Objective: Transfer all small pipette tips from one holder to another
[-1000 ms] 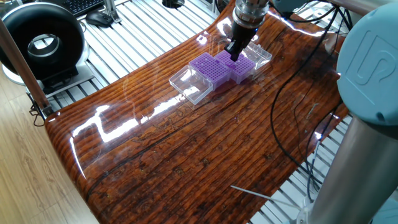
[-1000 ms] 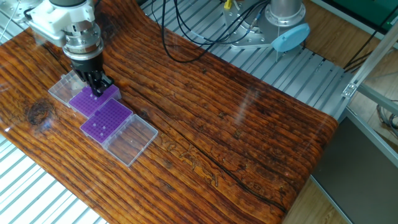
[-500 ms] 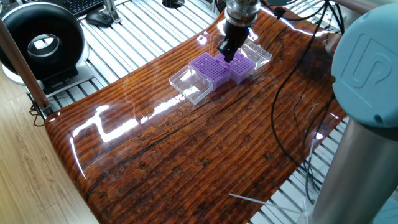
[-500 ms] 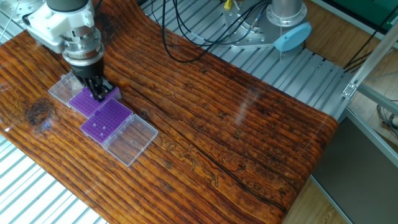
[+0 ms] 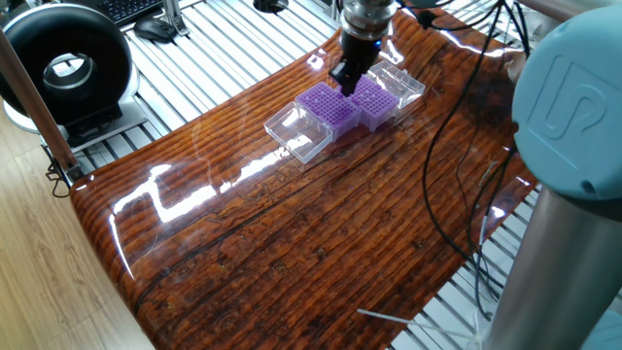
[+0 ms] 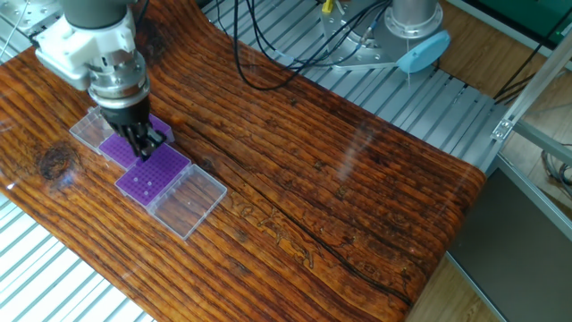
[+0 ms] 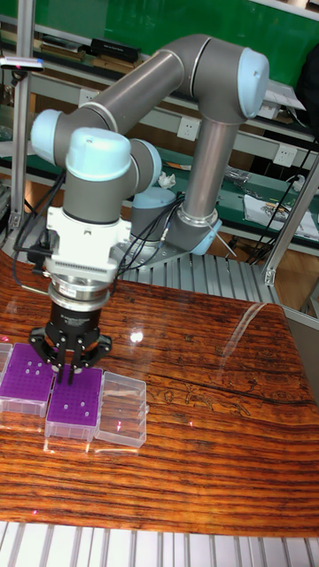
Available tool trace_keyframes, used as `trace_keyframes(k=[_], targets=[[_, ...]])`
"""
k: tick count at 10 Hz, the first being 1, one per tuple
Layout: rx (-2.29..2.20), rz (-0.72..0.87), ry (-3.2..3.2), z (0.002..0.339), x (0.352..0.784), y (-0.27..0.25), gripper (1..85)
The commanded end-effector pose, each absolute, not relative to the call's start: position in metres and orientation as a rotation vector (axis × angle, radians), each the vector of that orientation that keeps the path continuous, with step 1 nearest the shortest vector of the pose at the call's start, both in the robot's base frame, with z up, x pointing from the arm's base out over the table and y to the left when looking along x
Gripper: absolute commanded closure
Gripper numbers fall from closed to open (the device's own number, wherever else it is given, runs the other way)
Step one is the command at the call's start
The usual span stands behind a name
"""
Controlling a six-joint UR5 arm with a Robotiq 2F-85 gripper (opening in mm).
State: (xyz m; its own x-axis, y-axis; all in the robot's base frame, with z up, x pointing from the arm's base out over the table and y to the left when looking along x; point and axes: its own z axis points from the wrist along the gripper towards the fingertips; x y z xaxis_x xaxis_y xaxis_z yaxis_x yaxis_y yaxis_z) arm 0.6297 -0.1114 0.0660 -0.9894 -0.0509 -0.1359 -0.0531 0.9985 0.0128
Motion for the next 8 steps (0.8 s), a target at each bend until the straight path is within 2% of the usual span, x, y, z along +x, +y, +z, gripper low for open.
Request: trace_keyframes(k=[1,8], targets=[[-0.046,0.039,2.991,0.067,0.643,-0.097,65.3],[-0.032,0.035,2.979,0.062,0.651,-0.082,65.0]])
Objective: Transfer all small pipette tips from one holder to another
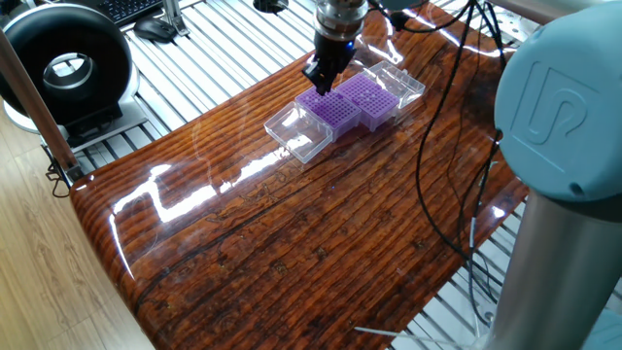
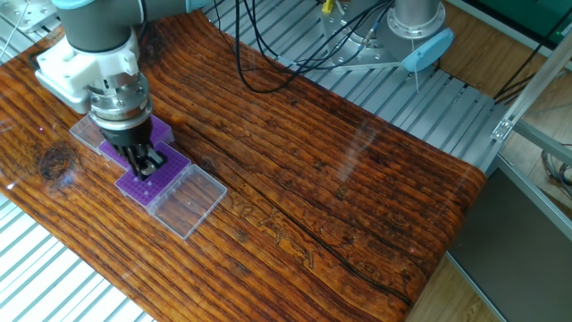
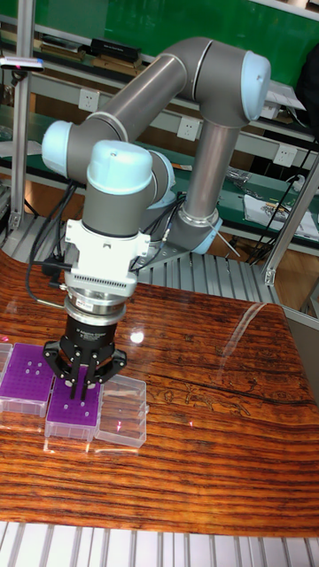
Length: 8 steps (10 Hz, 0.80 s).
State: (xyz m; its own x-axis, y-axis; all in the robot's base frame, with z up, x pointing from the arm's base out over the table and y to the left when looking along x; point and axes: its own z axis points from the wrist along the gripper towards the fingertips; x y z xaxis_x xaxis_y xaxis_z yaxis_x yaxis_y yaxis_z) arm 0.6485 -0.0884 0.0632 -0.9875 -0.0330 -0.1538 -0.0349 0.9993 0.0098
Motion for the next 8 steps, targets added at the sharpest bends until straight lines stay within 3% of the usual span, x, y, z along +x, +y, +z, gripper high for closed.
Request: trace_keyframes(k=[1,8], targets=[[-0.032,0.037,2.976,0.060,0.652,-0.080,65.0],[-0.038,0.046,2.966,0.050,0.651,-0.078,64.0]])
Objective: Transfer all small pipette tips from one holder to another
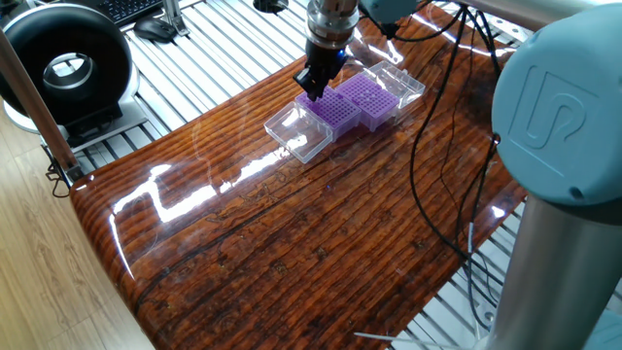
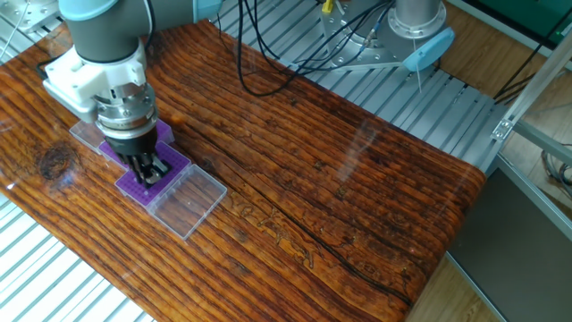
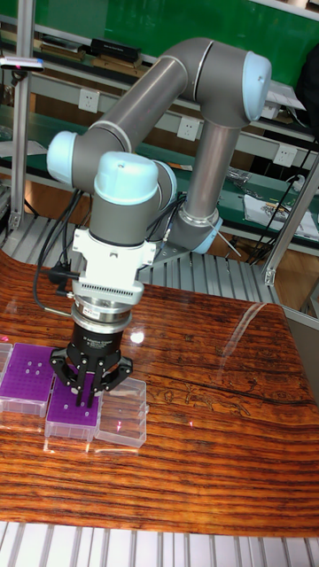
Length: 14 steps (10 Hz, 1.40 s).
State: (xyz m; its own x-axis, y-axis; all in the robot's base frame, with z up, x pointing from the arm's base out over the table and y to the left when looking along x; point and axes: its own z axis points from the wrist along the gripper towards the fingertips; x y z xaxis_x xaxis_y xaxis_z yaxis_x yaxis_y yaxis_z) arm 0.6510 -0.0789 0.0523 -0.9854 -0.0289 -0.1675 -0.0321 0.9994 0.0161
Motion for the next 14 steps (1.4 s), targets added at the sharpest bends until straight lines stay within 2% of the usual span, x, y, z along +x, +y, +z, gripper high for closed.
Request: trace_keyframes(k=[1,14], targets=[[-0.038,0.043,2.966,0.0499,0.6502,-0.0791,64.0],[-0.040,0.050,2.972,0.0448,0.6411,-0.0814,64.3]])
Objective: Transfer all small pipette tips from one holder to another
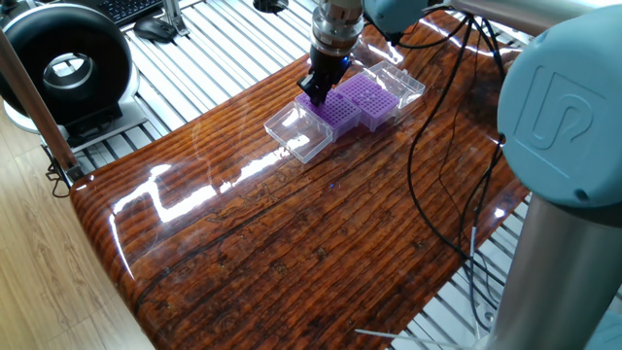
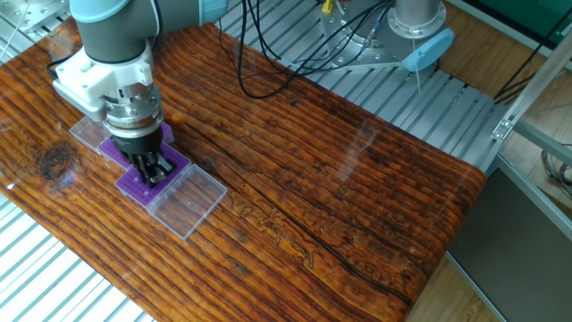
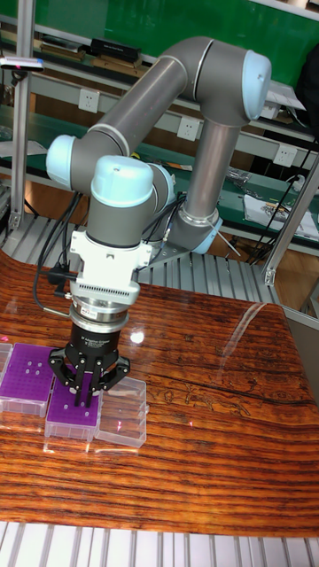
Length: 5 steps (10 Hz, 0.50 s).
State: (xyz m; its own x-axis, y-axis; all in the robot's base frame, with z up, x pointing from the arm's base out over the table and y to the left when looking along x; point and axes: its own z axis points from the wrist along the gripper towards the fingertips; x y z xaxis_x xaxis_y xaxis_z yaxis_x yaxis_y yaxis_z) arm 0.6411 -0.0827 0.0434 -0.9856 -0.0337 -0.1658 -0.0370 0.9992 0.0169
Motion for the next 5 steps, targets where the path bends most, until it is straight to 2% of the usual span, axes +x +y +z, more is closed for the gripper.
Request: trace_keyframes(k=[1,5], targets=[[-0.040,0.050,2.972,0.0449,0.6416,-0.0817,64.3],[-0.058,0.074,2.971,0.0463,0.6452,-0.0810,64.7]])
